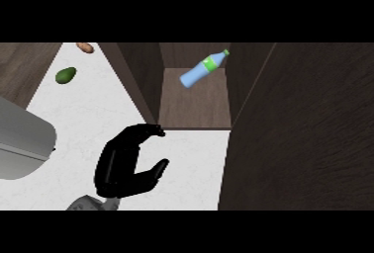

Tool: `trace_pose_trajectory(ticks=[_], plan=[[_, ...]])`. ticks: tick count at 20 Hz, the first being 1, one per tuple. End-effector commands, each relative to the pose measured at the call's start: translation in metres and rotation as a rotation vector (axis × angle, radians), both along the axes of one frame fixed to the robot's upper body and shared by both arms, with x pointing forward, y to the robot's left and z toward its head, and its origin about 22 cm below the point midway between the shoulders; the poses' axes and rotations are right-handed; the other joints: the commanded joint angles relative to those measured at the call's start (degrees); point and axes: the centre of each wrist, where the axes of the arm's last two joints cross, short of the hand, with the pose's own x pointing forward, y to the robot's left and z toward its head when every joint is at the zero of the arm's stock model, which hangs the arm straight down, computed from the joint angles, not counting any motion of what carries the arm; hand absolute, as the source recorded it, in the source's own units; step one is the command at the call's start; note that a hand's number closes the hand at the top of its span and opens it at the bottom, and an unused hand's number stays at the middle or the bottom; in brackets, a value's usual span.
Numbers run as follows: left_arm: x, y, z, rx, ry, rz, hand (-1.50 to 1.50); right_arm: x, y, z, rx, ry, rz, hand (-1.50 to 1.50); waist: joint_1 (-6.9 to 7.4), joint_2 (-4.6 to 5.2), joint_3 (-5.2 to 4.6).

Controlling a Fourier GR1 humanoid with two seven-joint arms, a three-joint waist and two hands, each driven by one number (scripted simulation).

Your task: Pick up the bottled water, place it into the cabinet and close the cabinet

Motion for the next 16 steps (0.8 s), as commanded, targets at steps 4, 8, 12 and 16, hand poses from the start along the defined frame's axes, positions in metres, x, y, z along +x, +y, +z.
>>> trace_pose_trajectory(ticks=[4, 8, 12, 16], plan=[[-0.041, 0.046, 0.007, -0.014, 0.021, 0.065, -1.50, -0.002, 0.011, 0.046, -0.116, -0.153, 0.106, 1.50, 0.37, -0.27, -0.10], [-0.042, 0.071, 0.011, -0.080, 0.041, 0.095, -1.50, -0.005, 0.022, 0.045, -0.097, -0.085, 0.261, 1.50, -0.09, -0.08, -0.20], [-0.050, 0.085, 0.022, -0.096, 0.039, 0.091, -1.50, 0.000, 0.032, 0.049, -0.091, -0.137, 0.329, 1.50, 1.45, -0.30, -0.39], [-0.059, 0.109, 0.023, -0.092, 0.044, 0.100, -1.50, 0.003, 0.036, 0.047, -0.144, -0.132, 0.379, 1.50, 2.27, -0.58, -0.68]])
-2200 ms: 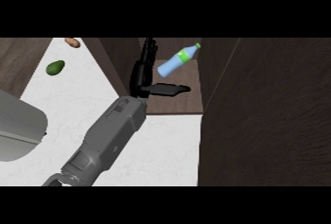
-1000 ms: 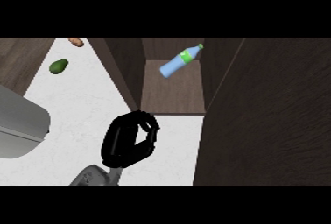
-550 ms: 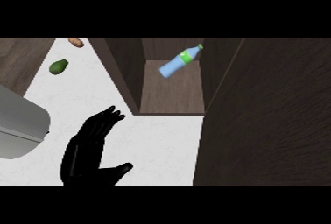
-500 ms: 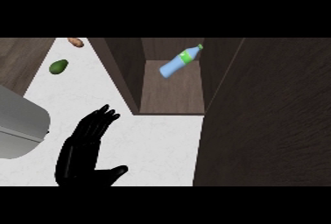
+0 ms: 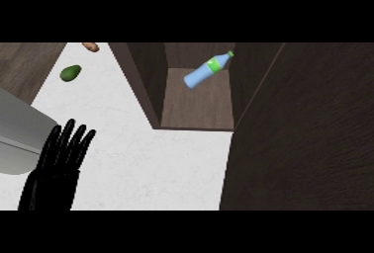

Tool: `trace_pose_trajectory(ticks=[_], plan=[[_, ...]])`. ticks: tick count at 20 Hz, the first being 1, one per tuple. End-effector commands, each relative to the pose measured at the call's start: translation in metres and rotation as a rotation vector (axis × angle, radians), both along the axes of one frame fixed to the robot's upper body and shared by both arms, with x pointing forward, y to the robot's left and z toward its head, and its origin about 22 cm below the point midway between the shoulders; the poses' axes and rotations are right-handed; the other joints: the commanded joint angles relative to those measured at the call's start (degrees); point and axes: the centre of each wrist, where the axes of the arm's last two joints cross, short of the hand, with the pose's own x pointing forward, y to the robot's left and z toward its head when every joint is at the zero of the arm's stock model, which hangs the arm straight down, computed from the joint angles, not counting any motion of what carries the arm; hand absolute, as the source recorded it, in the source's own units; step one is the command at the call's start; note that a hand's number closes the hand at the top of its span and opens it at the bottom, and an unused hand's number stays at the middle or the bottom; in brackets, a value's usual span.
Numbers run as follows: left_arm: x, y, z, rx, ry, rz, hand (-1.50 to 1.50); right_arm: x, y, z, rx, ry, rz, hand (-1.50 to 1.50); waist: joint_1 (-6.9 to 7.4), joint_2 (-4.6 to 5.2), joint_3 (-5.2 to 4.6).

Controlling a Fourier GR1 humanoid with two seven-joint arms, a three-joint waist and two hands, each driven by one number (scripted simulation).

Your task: Pick up the bottled water, place it into the cabinet and close the cabinet

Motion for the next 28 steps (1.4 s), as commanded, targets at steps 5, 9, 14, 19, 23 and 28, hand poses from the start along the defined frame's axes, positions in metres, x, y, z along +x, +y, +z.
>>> trace_pose_trajectory(ticks=[5, 9, 14, 19, 23, 28], plan=[[-0.014, 0.033, 0.012, 0.011, -0.003, 0.003, -1.50, -0.003, 0.022, 0.039, -0.046, -0.110, 0.144, 1.50, 1.74, 0.07, -0.33], [-0.023, 0.048, 0.012, 0.007, 0.006, -0.018, -1.50, -0.005, 0.037, 0.030, 0.115, -0.023, 0.114, 1.50, 2.87, 0.79, -0.28], [-0.026, 0.053, 0.019, 0.001, -0.006, -0.055, -1.50, 0.000, 0.042, 0.028, 0.112, -0.035, 0.159, 1.50, 5.15, 1.37, -0.23], [-0.027, 0.067, 0.024, 0.015, -0.023, -0.071, -1.50, 0.008, 0.043, 0.023, 0.065, -0.037, 0.165, 1.50, 6.89, 2.02, -0.31], [-0.022, 0.071, 0.033, 0.026, -0.047, -0.114, -1.50, 0.016, 0.042, 0.022, 0.041, -0.061, 0.191, 1.50, 8.58, 2.80, -0.41], [-0.020, 0.078, 0.037, 0.043, -0.045, -0.115, -1.50, 0.024, 0.039, 0.022, -0.012, -0.100, 0.195, 1.50, 10.22, 3.18, -0.70]])
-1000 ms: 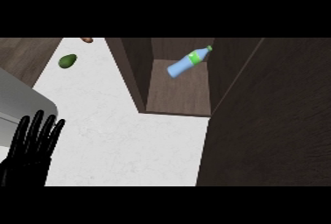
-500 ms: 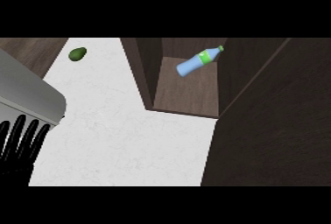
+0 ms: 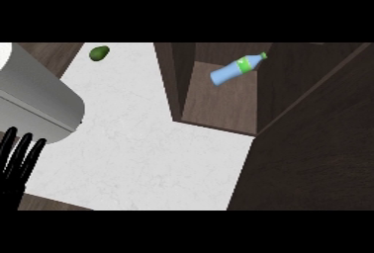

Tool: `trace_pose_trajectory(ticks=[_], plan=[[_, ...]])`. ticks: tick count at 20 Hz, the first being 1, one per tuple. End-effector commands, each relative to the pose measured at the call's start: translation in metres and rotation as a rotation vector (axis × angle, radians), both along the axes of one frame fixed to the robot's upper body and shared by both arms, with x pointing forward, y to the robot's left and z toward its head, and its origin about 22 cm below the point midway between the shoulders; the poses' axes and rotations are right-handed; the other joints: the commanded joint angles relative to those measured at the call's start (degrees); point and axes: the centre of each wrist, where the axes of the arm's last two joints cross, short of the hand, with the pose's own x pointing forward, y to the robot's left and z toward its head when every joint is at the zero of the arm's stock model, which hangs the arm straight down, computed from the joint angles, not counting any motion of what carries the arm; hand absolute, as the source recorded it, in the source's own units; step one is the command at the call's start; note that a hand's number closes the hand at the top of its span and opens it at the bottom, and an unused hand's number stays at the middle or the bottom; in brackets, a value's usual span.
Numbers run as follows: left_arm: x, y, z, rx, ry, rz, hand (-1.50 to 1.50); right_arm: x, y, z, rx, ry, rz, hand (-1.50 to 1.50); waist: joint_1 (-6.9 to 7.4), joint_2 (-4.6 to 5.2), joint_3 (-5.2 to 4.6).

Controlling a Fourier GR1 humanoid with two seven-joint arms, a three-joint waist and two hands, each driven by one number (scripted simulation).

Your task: Pick up the bottled water, place it into the cabinet and close the cabinet

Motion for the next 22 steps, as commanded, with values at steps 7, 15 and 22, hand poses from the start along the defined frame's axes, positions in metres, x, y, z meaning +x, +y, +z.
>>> trace_pose_trajectory(ticks=[7, 15, 22], plan=[[0.003, 0.006, 0.008, 0.028, -0.002, -0.057, -1.50, 0.012, 0.011, 0.021, -0.146, -0.159, 0.245, 1.50, 4.01, 0.19, -0.59], [0.006, 0.015, 0.008, 0.033, -0.005, -0.044, -1.50, 0.021, 0.014, 0.021, -0.186, -0.178, 0.273, 1.50, 3.01, 0.23, -0.61], [0.005, 0.022, 0.007, 0.034, 0.004, -0.039, -1.50, 0.028, 0.015, 0.024, -0.164, -0.209, 0.253, 1.50, 2.99, 0.33, -0.73]])
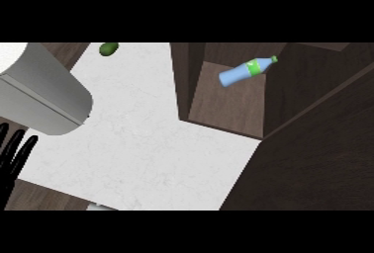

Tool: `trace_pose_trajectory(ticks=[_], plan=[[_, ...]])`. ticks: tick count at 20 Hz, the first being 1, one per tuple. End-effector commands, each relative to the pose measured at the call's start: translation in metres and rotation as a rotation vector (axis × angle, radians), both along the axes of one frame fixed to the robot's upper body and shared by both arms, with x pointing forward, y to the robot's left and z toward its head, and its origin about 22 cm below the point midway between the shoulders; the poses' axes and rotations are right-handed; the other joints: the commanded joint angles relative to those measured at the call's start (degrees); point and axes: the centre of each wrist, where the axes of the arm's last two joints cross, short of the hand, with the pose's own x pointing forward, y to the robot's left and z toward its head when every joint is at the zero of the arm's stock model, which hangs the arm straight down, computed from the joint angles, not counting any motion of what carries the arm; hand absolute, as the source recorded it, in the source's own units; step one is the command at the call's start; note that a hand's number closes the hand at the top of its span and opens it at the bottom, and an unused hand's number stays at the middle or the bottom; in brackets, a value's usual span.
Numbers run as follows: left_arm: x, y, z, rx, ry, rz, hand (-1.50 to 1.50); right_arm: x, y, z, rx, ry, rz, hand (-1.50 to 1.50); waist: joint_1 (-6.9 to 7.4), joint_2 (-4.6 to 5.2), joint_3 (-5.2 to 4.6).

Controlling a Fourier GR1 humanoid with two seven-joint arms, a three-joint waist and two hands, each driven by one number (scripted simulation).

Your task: Pick up the bottled water, place it into the cabinet and close the cabinet

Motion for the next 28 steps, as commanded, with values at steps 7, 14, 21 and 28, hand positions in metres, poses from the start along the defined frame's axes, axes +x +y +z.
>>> trace_pose_trajectory(ticks=[7, 14, 21, 28], plan=[[0.003, 0.005, 0.005, -0.004, -0.019, -0.008, -1.50, -0.003, 0.021, -0.007, 0.073, 0.115, 0.048, 1.50, 0.98, 1.59, 0.20], [0.008, 0.005, 0.010, 0.004, -0.049, -0.036, -1.50, 0.001, 0.023, -0.013, 0.143, 0.172, 0.069, 1.50, 3.52, 2.83, 0.38], [0.006, 0.007, 0.005, -0.008, -0.036, -0.033, -1.50, 0.021, 0.019, -0.012, 0.118, 0.124, -0.075, 1.50, 3.18, 2.37, 0.36], [0.012, 0.011, 0.009, 0.015, -0.039, -0.040, -1.50, 0.057, 0.020, -0.006, -0.056, 0.038, -0.142, 1.50, 2.66, 2.16, 0.40]])
